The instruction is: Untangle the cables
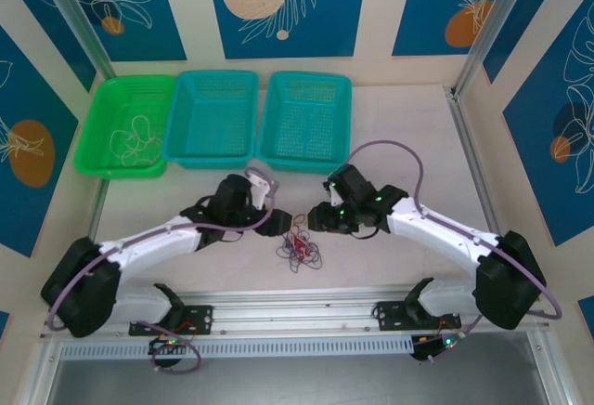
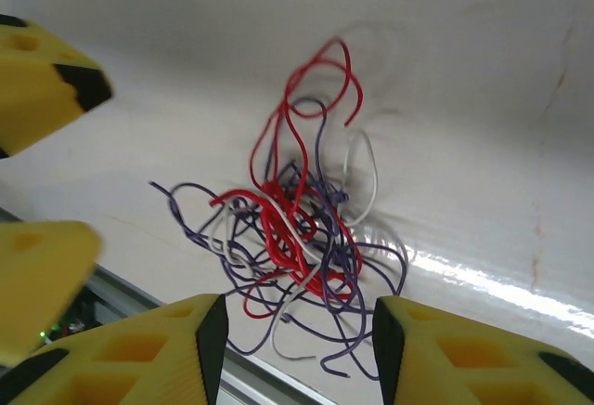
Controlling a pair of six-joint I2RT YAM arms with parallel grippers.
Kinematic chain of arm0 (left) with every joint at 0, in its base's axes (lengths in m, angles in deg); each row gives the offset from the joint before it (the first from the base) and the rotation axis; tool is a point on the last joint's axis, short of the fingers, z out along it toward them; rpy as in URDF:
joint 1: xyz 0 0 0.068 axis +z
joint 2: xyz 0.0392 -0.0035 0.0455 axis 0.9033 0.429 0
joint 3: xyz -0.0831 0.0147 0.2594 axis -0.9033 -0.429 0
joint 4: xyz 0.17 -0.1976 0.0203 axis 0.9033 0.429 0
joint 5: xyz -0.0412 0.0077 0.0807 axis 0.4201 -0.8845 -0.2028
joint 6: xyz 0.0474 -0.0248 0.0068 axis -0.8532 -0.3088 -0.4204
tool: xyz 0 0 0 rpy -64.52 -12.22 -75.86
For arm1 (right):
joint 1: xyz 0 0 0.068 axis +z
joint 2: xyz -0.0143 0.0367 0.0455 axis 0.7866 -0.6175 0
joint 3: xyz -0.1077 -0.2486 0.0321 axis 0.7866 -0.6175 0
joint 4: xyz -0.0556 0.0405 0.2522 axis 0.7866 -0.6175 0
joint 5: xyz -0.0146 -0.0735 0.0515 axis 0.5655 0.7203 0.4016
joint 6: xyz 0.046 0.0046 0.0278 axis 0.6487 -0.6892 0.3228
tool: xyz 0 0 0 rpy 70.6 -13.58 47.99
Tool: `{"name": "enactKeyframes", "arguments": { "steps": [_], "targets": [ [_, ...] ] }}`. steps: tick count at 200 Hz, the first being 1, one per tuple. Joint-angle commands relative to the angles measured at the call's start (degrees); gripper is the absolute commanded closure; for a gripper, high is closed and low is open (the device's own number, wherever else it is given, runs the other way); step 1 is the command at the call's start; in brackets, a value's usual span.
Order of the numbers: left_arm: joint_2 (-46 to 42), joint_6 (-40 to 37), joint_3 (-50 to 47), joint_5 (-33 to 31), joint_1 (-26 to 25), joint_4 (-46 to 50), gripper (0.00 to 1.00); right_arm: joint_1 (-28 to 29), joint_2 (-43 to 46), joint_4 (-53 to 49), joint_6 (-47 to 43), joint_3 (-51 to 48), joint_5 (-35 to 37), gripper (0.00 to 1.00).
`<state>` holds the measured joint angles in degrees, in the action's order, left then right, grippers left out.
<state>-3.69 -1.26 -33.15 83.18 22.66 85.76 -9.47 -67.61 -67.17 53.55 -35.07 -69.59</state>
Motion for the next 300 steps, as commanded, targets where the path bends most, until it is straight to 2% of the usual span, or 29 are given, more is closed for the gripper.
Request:
{"name": "enactKeyframes", "arguments": {
  "steps": [1, 23, 47, 84, 131, 171, 204, 265, 300],
  "targets": [
    [3.9, 2.2, 3.6, 0.4, -3.0, 0.6, 0.33, 1.2, -2.7, -1.6, 3.1, 0.4, 4.4, 0.55],
    [8.4, 4.2, 5.3, 1.0, -4.4, 0.6, 0.44, 0.8, -5.6, -1.1, 4.8, 0.3, 6.0, 0.57],
    [10.1, 5.9, 4.3, 0.6, -4.9, -1.4, 0.56, 0.1, -9.5, 0.4, 4.5, 0.3, 4.0, 0.57],
    [11.9, 4.7, 3.4, -1.2, -4.9, 1.5, 0.83, 0.0, -14.0, 2.0, 6.1, 1.3, 4.0, 0.61],
    [12.5, 4.0, 0.8, -3.0, -4.9, 0.9, 1.00, -0.3, -16.6, 5.8, 4.6, 2.4, -0.2, 0.62],
    [12.1, 4.2, -0.7, -4.2, -4.9, -0.1, 1.00, 0.1, -20.2, 6.6, 3.9, 3.8, -3.6, 0.64],
    [11.5, 4.1, -1.1, -5.8, -4.9, 0.2, 1.00, 0.6, -21.4, 6.4, 4.0, 4.8, -4.3, 0.70],
    [11.2, 4.0, -1.7, -7.1, -4.9, 0.1, 1.00, 0.1, -13.6, 9.0, 5.4, 1.9, -5.4, 0.69],
    [11.1, 4.2, -1.9, -7.4, -4.8, -0.1, 1.00, 0.6, -15.0, 9.6, 5.0, 1.3, -5.9, 0.68]
  ]
}}
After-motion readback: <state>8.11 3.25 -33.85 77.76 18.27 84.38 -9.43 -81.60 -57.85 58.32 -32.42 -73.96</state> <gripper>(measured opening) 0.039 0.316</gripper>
